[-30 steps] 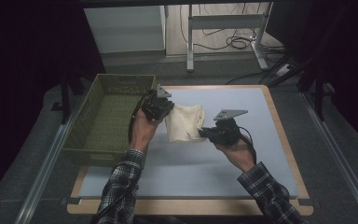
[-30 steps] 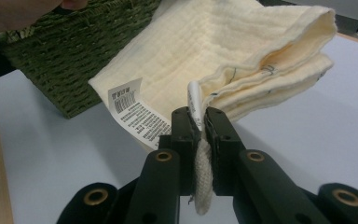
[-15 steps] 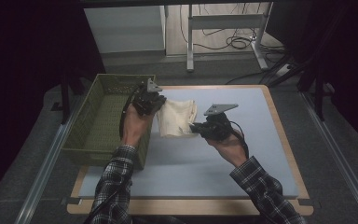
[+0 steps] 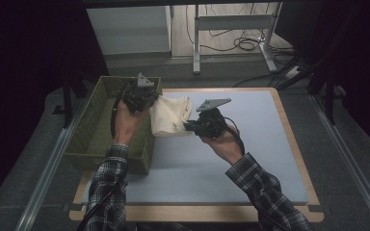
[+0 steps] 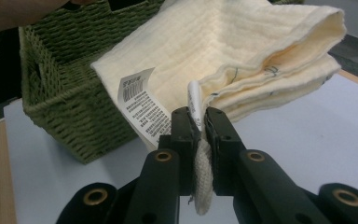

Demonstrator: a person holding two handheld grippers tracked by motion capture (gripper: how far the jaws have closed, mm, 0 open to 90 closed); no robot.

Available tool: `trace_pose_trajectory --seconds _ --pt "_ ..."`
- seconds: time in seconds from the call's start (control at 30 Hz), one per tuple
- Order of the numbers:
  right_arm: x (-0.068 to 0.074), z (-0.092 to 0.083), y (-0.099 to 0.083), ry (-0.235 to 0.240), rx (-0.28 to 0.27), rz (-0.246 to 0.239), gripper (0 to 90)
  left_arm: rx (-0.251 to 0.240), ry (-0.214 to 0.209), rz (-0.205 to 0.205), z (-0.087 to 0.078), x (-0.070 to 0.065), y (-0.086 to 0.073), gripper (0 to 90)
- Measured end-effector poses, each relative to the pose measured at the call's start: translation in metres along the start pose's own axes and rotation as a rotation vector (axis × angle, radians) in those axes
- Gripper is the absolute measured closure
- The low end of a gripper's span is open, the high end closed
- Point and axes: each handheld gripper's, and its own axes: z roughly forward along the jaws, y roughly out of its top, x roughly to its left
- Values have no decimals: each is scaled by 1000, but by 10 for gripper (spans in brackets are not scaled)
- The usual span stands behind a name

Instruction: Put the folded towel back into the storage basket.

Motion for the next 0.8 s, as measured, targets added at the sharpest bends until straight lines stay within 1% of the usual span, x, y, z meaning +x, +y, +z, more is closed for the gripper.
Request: trace_pose_trajectory --seconds 0.1,0.17,0.27,0.57,0.8 --pt "5 7 7 9 0 -13 826 -8 15 -12 -4 8 -3 840" --pt "9 13 11 12 2 -20 826 -3 24 -12 -7 12 -5 840" --pt "14 21 16 16 5 -30 826 -6 37 -27 -12 19 -8 841" --pt "28 40 31 44 -4 -38 826 -10 77 -44 -31 39 -18 841" --pt "40 57 41 52 -4 -53 826 -5 108 -65 -41 53 -29 842"
